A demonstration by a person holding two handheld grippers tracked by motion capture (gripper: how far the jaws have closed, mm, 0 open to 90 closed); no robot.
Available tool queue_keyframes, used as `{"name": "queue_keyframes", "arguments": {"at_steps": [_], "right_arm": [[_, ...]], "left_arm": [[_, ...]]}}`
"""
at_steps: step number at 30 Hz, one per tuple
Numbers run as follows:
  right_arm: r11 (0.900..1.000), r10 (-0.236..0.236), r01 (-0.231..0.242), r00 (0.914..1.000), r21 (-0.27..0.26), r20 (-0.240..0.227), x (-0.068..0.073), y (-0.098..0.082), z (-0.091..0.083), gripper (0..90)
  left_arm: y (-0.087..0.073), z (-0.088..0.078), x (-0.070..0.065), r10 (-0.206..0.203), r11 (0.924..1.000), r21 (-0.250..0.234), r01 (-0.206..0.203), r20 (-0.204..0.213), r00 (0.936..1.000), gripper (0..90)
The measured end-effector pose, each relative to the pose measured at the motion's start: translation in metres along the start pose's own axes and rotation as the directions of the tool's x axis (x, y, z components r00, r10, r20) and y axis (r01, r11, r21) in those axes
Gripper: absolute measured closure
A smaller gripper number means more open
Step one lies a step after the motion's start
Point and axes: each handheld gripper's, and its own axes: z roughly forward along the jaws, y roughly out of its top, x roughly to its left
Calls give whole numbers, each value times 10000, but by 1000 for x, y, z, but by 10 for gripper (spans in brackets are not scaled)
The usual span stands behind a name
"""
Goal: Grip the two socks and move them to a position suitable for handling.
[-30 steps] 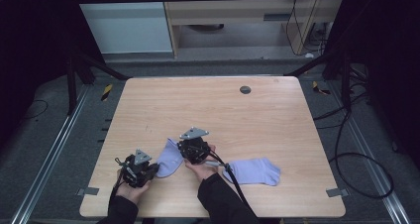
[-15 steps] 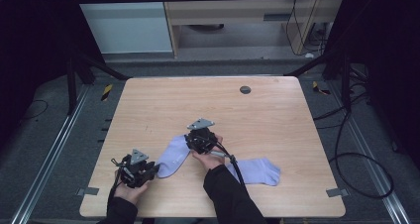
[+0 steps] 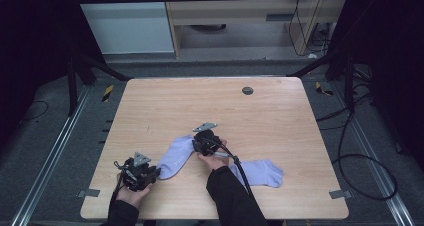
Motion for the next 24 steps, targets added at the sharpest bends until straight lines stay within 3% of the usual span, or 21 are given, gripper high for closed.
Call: {"name": "queue_keyframes", "arguments": {"at_steps": [4,9,16,24], "right_arm": [[9999,151,-150,9997,45,-185,0,-2,1,877],[9998,147,-149,9996,-97,-222,2,0,-8,885],[9977,62,-102,9982,-664,-599,10,-7,-38,882],[9988,322,-351,9958,-332,-853,23,-38,-56,879]], "left_arm": [[1,1,0,56,10000,54,-57,94,9999,826],[4,-1,1,35,10000,-65,-34,189,9998,864],[13,-5,16,-24,9986,-531,4,-376,9993,864],[15,7,21,523,9986,-75,-528,-572,9970,859]]}}
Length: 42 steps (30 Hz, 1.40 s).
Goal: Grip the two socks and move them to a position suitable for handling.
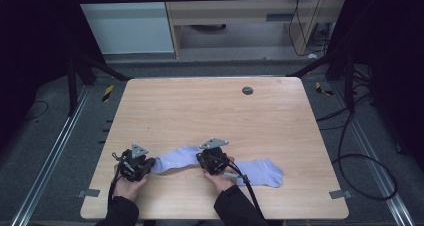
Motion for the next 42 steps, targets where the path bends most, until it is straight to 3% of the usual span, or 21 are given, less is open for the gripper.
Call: {"name": "queue_keyframes", "arguments": {"at_steps": [6,10,18,19,23,30,37,42], "right_arm": [[9994,-99,101,9999,320,-69,5,-15,-2,856],[9990,-95,101,9999,435,-130,4,-17,-4,805],[9997,120,-122,9999,-197,-101,-5,-13,-24,700],[9980,157,-161,9999,-606,-72,-10,-12,-33,650],[9927,232,-226,9997,-1182,38,-20,-8,-49,580],[9838,404,-317,9981,-1762,458,-39,-3,-81,481],[9818,526,-413,9970,-1855,564,-57,-18,-105,433],[9856,418,-248,9942,-1674,988,-74,-35,-124,430]], "left_arm": [[-1,0,0,141,9999,66,-140,-87,9999,820],[-3,-5,5,-146,9998,-129,143,-257,9996,755],[-3,-18,12,-813,9934,-829,795,-193,9965,684],[-3,-21,11,-900,9913,-979,882,-142,9958,675],[1,-36,-2,-844,9826,-1655,846,81,9964,634],[9,-42,-29,-401,9798,-1931,523,666,9970,599],[21,-42,-59,111,9780,-2083,103,1014,9948,564],[31,-36,-78,469,9804,-1957,-226,1203,9916,555]]}}
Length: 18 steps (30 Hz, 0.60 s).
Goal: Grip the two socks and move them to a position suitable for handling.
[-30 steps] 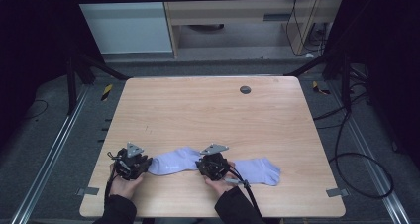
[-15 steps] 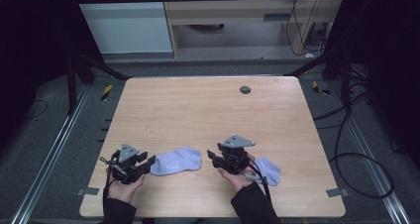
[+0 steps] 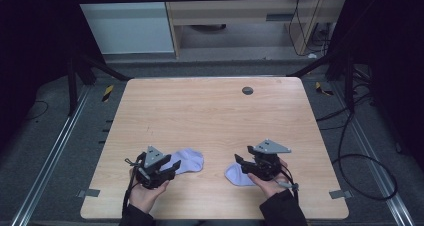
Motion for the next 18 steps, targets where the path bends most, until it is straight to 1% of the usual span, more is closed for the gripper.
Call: {"name": "queue_keyframes", "arguments": {"at_steps": [7,11,13,17,18], "right_arm": [[9999,162,-163,9977,19,654,-27,-15,-25,418],[9996,246,-257,9961,115,851,-39,-24,-34,414],[9993,342,-357,9952,149,913,-44,-28,-39,417],[9992,289,-320,9934,257,1107,-53,-36,-45,426],[9990,347,-378,9929,255,1142,-55,-38,-47,427]], "left_arm": [[12,19,-29,302,9994,173,-311,477,9984,556],[17,28,-42,499,9984,238,-516,658,9966,556],[20,33,-49,525,9982,249,-545,758,9957,556],[23,42,-62,654,9972,309,-685,909,9937,556],[24,45,-66,678,9969,335,-714,982,9929,556]]}}
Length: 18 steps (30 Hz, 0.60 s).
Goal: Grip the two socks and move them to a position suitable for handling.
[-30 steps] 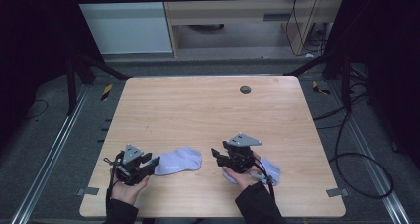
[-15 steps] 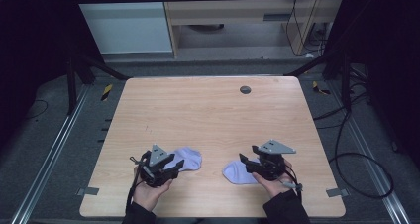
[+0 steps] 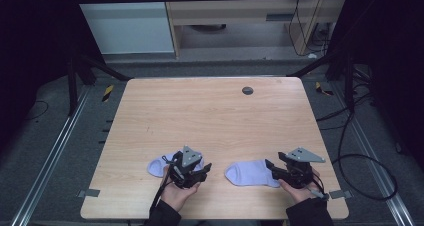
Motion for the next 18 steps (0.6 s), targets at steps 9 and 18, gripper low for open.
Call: {"name": "queue_keyframes", "arguments": {"at_steps": [9,18], "right_arm": [[9990,229,-236,9996,382,189,-15,-13,-2,445],[9942,154,-175,9997,1058,202,-19,-22,8,490]], "left_arm": [[6,24,-23,273,9994,211,-280,330,9991,561],[3,50,-36,431,9969,633,-463,509,9978,577]]}}
